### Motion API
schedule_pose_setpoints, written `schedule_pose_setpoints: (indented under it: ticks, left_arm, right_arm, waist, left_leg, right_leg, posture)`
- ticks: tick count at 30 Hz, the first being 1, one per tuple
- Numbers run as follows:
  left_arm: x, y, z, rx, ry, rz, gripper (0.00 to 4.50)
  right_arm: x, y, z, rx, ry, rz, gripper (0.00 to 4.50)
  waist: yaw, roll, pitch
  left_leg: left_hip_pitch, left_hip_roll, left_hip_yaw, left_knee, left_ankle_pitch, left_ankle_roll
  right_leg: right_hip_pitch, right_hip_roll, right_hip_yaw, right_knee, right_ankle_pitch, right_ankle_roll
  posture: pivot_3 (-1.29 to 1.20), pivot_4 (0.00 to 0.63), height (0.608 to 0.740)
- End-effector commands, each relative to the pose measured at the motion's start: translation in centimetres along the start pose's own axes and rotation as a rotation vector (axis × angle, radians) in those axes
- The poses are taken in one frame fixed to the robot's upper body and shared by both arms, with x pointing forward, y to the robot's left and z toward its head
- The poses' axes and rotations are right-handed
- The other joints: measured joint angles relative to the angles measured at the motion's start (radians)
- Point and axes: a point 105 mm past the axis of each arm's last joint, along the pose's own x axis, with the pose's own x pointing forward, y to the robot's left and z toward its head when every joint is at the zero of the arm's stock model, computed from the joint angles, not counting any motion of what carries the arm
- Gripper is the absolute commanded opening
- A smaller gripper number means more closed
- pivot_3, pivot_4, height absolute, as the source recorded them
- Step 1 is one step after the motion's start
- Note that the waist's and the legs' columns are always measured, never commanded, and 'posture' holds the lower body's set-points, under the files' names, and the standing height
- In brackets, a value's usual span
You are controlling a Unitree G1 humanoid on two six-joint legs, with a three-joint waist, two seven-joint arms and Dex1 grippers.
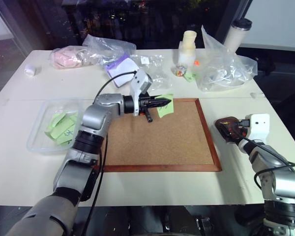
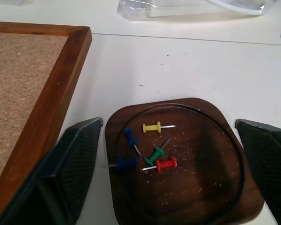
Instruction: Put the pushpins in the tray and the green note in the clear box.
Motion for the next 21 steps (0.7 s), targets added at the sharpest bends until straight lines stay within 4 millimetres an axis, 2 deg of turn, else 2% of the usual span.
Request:
schedule_pose_setpoints:
  ticks: [1,10,14,16,17,19,21]
  left_arm:
    - [-0.2,-0.2,2.0,0.032,-0.055,-0.002,0.0]
    - [-1.2,1.4,2.8,0.036,-0.089,0.122,0.0]
    - [-2.9,2.7,3.7,0.074,-0.103,0.251,0.0]
    - [-4.1,3.5,4.0,0.092,-0.103,0.336,0.0]
    - [-5.4,4.5,4.6,0.107,-0.101,0.434,0.0]
    - [-7.3,5.8,5.3,0.129,-0.098,0.565,0.0]
    - [-11.4,8.4,5.9,0.14,-0.066,0.848,0.0]
  right_arm:
    - [-0.3,-0.4,1.5,0.014,-0.069,-0.016,4.39]
    - [-0.5,-1.8,3.6,0.049,-0.16,-0.087,4.39]
    - [-0.6,-0.6,5.8,0.015,-0.217,0.001,4.39]
    - [-0.5,0.6,7.1,-0.029,-0.245,0.062,4.39]
    - [-0.4,2.4,8.8,-0.038,-0.288,0.159,4.39]
    - [-0.4,4.9,10.8,-0.05,-0.333,0.295,4.39]
    - [-1.7,10.1,11.8,-0.1,-0.343,0.596,4.39]
  waist:
    - [0.0,0.0,0.0]
    - [0.001,0.0,0.0]
    - [-0.001,0.0,0.0]
    - [-0.003,0.001,0.0]
    - [-0.009,0.001,0.001]
    - [-0.012,0.002,0.001]
    - [-0.011,0.002,0.001]
  left_leg:
    - [0.0,0.0,0.0,0.0,0.0,0.0]
    - [0.0,0.0,-0.002,0.0,0.0,0.0]
    - [0.0,0.0,-0.002,0.0,0.0,0.0]
    - [0.0,0.0,-0.002,0.0,0.0,0.0]
    - [0.0,0.0,-0.002,0.0,0.0,0.0]
    - [0.001,0.001,-0.001,0.0,0.0,0.0]
    - [0.001,0.001,-0.002,0.0,0.0,0.0]
  right_leg:
    - [0.0,0.0,0.0,0.0,0.0,0.0]
    - [0.0,0.0,0.0,0.0,0.0,0.0]
    - [0.0,0.0,0.0,0.0,0.0,0.0]
    - [0.0,0.0,0.0,0.0,0.0,0.0]
    - [0.0,0.0,0.0,0.0,0.0,0.0]
    - [-0.001,0.001,0.001,0.001,0.0,0.0]
    - [-0.001,0.002,0.001,0.002,0.0,0.0]
  posture:
    - [0.0,0.15,0.734]
    - [0.0,0.15,0.734]
    - [0.0,0.15,0.734]
    - [0.0,0.15,0.734]
    - [0.0,0.15,0.734]
    - [0.0,0.15,0.734]
    - [0.0,0.15,0.734]
